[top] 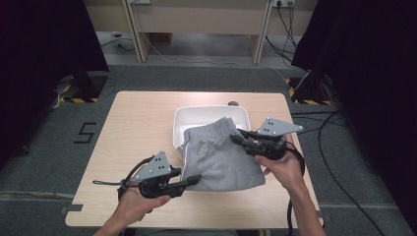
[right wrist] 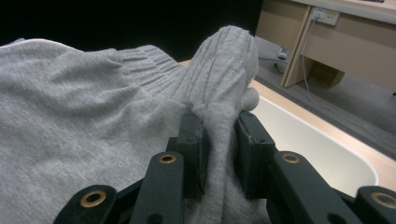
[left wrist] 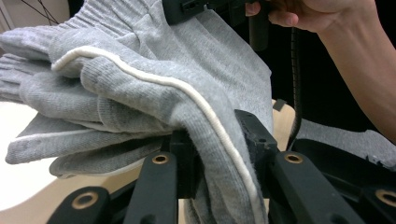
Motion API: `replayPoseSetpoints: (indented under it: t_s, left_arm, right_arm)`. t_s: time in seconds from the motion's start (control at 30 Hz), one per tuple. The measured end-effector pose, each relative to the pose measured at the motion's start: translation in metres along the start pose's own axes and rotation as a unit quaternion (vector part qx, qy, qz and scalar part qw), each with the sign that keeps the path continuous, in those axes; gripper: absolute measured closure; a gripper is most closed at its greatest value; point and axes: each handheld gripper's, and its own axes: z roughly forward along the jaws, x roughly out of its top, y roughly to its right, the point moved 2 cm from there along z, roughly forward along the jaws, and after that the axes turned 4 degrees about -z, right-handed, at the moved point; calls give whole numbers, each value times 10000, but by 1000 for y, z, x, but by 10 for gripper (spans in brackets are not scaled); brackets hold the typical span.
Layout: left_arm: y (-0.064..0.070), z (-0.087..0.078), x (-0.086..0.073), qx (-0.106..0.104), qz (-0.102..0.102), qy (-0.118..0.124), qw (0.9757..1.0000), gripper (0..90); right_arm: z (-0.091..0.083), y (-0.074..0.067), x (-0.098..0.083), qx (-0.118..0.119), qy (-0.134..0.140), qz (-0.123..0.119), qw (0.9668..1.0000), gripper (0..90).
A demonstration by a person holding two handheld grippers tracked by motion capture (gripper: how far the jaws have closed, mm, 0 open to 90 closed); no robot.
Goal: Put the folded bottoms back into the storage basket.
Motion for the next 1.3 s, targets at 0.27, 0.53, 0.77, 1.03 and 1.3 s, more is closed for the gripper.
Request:
replayPoseSetpoints:
  t_s: [0.27,0.53,0.77,1.03,1.3]
  left_arm:
    - [-22,0,15,136,-82,93,9998,698]
    - [-41,8,25,236,-162,100,9995,698]
    - [-65,23,28,369,-297,19,9989,699]
    - [-92,44,22,455,-523,-60,9976,699]
    - [-104,60,18,571,-569,-170,9966,699]
  right_arm:
    - [17,14,17,1,-78,-46,10000,738]
    - [32,30,27,-66,-134,-88,9998,738]
    - [49,51,30,-133,-274,-56,9995,738]
    - [67,66,25,-238,-461,-106,9986,738]
    - [80,82,15,-284,-613,48,9977,738]
